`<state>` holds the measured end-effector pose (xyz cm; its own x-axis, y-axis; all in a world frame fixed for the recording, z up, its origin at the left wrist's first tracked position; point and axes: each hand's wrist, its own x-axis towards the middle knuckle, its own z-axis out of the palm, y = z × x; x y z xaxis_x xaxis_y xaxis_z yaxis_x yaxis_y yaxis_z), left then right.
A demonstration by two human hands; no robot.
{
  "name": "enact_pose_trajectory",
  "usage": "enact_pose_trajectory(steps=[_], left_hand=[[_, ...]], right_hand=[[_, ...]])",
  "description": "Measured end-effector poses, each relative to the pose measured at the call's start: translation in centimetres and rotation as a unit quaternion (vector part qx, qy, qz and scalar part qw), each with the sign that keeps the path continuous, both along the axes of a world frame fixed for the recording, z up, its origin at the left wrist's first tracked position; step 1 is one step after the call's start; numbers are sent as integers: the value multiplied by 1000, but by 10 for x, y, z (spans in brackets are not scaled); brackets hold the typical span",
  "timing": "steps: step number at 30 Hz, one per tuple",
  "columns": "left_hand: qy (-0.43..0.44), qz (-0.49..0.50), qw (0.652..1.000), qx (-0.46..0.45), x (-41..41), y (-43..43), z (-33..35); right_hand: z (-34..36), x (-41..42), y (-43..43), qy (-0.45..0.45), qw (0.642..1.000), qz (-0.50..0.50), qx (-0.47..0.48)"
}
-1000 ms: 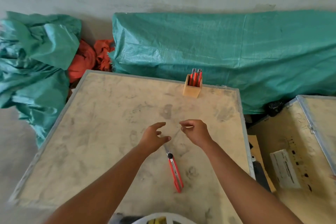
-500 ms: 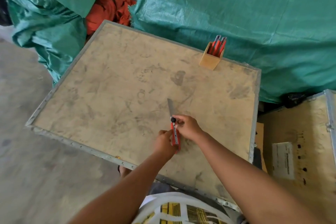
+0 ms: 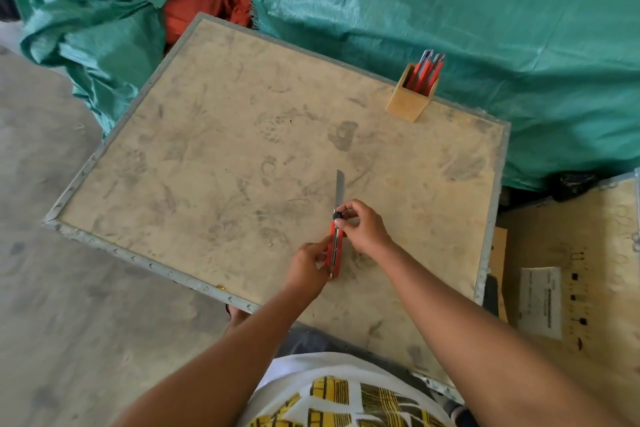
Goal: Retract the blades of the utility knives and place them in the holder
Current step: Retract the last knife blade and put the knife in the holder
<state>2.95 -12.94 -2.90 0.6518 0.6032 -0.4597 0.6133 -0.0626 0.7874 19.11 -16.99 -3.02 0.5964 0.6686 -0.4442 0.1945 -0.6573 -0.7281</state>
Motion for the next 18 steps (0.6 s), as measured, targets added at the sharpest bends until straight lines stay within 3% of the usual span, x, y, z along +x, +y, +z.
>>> enact_pose_trajectory(steps=[5, 12, 18], left_hand=[[-18, 7, 988, -153, 0, 27, 24], [-55, -53, 986, -147, -8, 57, 60], [-103, -60, 977, -176, -23, 83, 87]], right_hand=[[18, 8, -3, 7, 998, -35, 58], [59, 4, 5, 78, 983, -113, 124], [91, -11, 13, 101, 976, -120, 153]])
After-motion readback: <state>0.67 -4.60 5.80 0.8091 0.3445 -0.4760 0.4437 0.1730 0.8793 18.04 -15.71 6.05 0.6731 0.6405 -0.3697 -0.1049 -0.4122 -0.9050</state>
